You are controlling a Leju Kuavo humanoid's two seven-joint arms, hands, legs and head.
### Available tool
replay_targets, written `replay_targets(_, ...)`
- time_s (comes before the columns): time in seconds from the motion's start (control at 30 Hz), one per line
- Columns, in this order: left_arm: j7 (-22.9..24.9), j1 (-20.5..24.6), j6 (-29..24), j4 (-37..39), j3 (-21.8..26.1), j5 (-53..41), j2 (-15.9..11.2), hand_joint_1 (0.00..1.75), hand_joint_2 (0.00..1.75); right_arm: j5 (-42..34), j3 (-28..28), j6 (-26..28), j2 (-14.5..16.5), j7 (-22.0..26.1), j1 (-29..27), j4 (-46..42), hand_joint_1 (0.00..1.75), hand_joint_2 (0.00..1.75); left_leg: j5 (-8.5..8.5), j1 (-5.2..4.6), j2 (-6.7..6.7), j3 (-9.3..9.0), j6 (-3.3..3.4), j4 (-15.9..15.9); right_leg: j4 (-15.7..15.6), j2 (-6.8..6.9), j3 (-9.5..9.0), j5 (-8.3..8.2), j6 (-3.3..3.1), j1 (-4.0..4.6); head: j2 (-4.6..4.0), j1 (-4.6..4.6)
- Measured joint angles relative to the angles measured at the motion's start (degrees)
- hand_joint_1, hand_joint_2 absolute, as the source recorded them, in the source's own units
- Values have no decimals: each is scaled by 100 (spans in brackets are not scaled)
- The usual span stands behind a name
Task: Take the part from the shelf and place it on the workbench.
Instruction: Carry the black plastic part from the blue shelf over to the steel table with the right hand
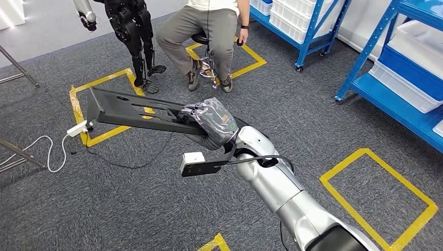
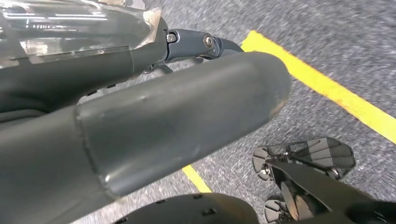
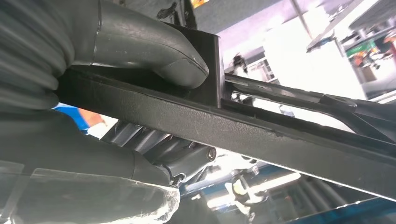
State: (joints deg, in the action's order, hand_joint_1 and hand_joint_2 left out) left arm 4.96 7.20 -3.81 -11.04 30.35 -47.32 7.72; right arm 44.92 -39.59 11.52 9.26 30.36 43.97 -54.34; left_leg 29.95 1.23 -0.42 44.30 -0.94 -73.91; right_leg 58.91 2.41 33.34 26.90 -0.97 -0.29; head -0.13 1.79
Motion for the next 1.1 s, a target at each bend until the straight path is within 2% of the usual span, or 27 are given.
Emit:
replay_targets(0.03, 0, -2, 1, 1, 3, 0, -1, 0, 0, 2, -3, 1, 1, -4, -4, -3, 175, 175, -132, -5, 30, -141, 24, 235, 0, 55, -2, 3, -3, 16, 0, -1)
replay_targets(0.07, 0, 0, 1, 0, 7, -1, -1, 0, 0, 6, -6, 2, 4, -8, -4, -9, 175, 175, -294, -19, 118, -368, 63, 616, 0, 105, -7, 6, -6, 31, 0, 0)
replay_targets(0.13, 3, 16, 0, -1, 12, -5, -2, 0, 0, 13, -9, 6, 8, -14, 1, -30, 175, 175, -484, -82, 347, -746, 139, 1273, 6, 194, -10, 21, 8, 79, 0, -7)
replay_targets(0.17, 5, 24, 0, -1, 14, -8, -2, 0, 0, 18, -10, 8, 7, -16, 3, -37, 175, 175, -506, -113, 416, -826, 166, 1428, 7, 238, -11, 29, 19, 96, 0, -5)
replay_targets(0.2, 8, 31, -1, -1, 15, -11, -1, 0, 0, 22, -12, 10, 7, -20, 3, -41, 175, 175, -498, -138, 408, -829, 182, 1466, 4, 287, -12, 36, 35, 107, 0, -10)
replay_targets(0.27, 10, 32, -2, 1, 20, -21, 3, 0, 0, 31, -19, 14, 16, -31, 2, -44, 175, 175, -538, -132, 284, -829, 228, 1514, 8, 352, -12, 58, 71, 105, 0, -8)
replay_targets(0.33, 13, 35, -4, 1, 25, -46, 10, 0, 0, 36, -26, 25, 21, -37, 2, -51, 175, 175, -598, -100, 168, -857, 301, 1583, 271, 163, 98, 215, 91, 90, 0, -14)
replay_targets(0.4, 14, 53, -6, 1, 28, -74, 16, 0, 0, 43, -30, 48, -10, -41, -15, -56, 175, 175, -634, -83, 31, -862, 346, 1610, 943, -107, 397, 508, 78, 48, 0, -30)
replay_targets(0.43, 13, 60, -5, 1, 29, -82, 19, 0, 0, 48, -31, 61, -35, -46, -33, -55, 175, 175, -638, -82, -45, -857, 352, 1609, 1302, -164, 567, 631, 81, 30, 0, -40)
replay_targets(0.47, 14, 62, -4, 1, 29, -89, 22, 0, 0, 52, -32, 70, -59, -50, -54, -55, 175, 175, -641, -81, -127, -854, 353, 1607, 1537, -190, 688, 690, 104, 16, 0, -45)
replay_targets(0.5, 15, 59, -3, 1, 29, -94, 26, 0, 0, 56, -34, 76, -77, -55, -71, -54, 175, 175, -643, -79, -207, -853, 350, 1604, 1578, -203, 721, 669, 145, 3, 0, -46)
replay_targets(0.53, 15, 56, -2, 1, 29, -102, 31, 0, 0, 58, -36, 78, -85, -55, -80, -55, 175, 175, -645, -76, -280, -853, 343, 1599, 1380, -220, 641, 555, 200, -15, 0, -46)
replay_targets(0.57, 16, 54, -2, 1, 29, -109, 36, 0, 0, 60, -38, 79, -89, -55, -81, -55, 175, 175, -646, -72, -356, -853, 331, 1591, 1000, -274, 473, 380, 262, -41, 0, -46)
replay_targets(0.6, 16, 56, -2, 1, 29, -117, 40, 0, 0, 63, -38, 80, -92, -55, -81, -55, 175, 175, -645, -72, -423, -845, 307, 1578, 599, -389, 297, 220, 308, -75, 0, -47)
replay_targets(0.63, 16, 59, -2, 1, 29, -125, 44, 0, 0, 67, -39, 81, -93, -55, -80, -55, 175, 175, -646, -76, -486, -830, 275, 1565, 277, -481, 152, 96, 324, -100, 0, -46)
replay_targets(0.67, 17, 60, -3, 1, 29, -129, 45, 0, 0, 71, -41, 82, -98, -54, -80, -55, 175, 175, -652, -75, -538, -807, 237, 1557, 84, -551, 65, 24, 314, -108, 0, -44)
replay_targets(0.7, 17, 55, -3, 1, 29, -133, 46, 0, 0, 75, -43, 83, -102, -54, -82, -54, 175, 175, -663, -71, -579, -783, 196, 1559, 33, -575, 45, 6, 280, -100, 0, -42)
replay_targets(0.77, 17, 40, -4, 2, 29, -143, 46, 0, 0, 78, -46, 86, -95, -55, -77, -54, 175, 175, -683, -39, -629, -747, 126, 1573, 11, -484, 36, -30, 201, -79, 0, -41)
replay_targets(0.8, 17, 33, -5, 3, 29, -149, 46, 0, 0, 79, -46, 89, -86, -56, -73, -54, 175, 175, -672, -29, -593, -735, 102, 1560, -6, -446, 29, -45, 168, -85, 0, -39)
replay_targets(0.87, 18, 36, -9, 3, 29, -164, 50, 0, 0, 80, -47, 93, -65, -52, -64, -55, 175, 175, -532, -33, -358, -638, 66, 1349, -37, -363, 10, -62, 94, -100, 0, -26)
replay_targets(0.93, 18, 47, -12, 3, 29, -178, 63, 0, 0, 83, -47, 101, -65, -48, -63, -55, 175, 175, -204, -35, -107, -338, 33, 719, -40, -248, 0, -49, 37, -68, 0, -15)
replay_targets(0.97, 19, 52, -13, 3, 29, -185, 72, 0, 0, 84, -47, 104, -74, -46, -67, -55, 175, 175, -30, -24, -45, -142, 17, 322, -40, -174, 0, -42, 17, -49, 0, -13)
replay_targets(1.0, 19, 50, -13, 3, 29, -187, 79, 0, 0, 85, -47, 107, -83, -46, -74, -54, 175, 175, 65, -15, -22, 1, 8, 35, -39, -104, 1, -38, 11, -33, 0, -15)
replay_targets(1.03, 20, 47, -13, 3, 29, -191, 84, 0, 0, 85, -47, 109, -89, -46, -81, -54, 175, 175, 66, -10, -7, 58, 4, -79, -39, -34, 2, -33, 6, -22, 0, -14)
replay_targets(1.07, 22, 44, -13, 3, 29, -195, 85, 0, 0, 84, -47, 114, -91, -46, -86, -54, 175, 175, -31, -7, 11, -4, 7, 32, -39, 27, 1, -29, 3, -14, 0, -13)
replay_targets(1.1, 23, 42, -13, 3, 29, -199, 85, 0, 0, 84, -47, 121, -91, -46, -86, -55, 175, 175, -206, -7, 66, -198, 19, 374, -38, 89, -5, -25, 2, -8, 0, -13)
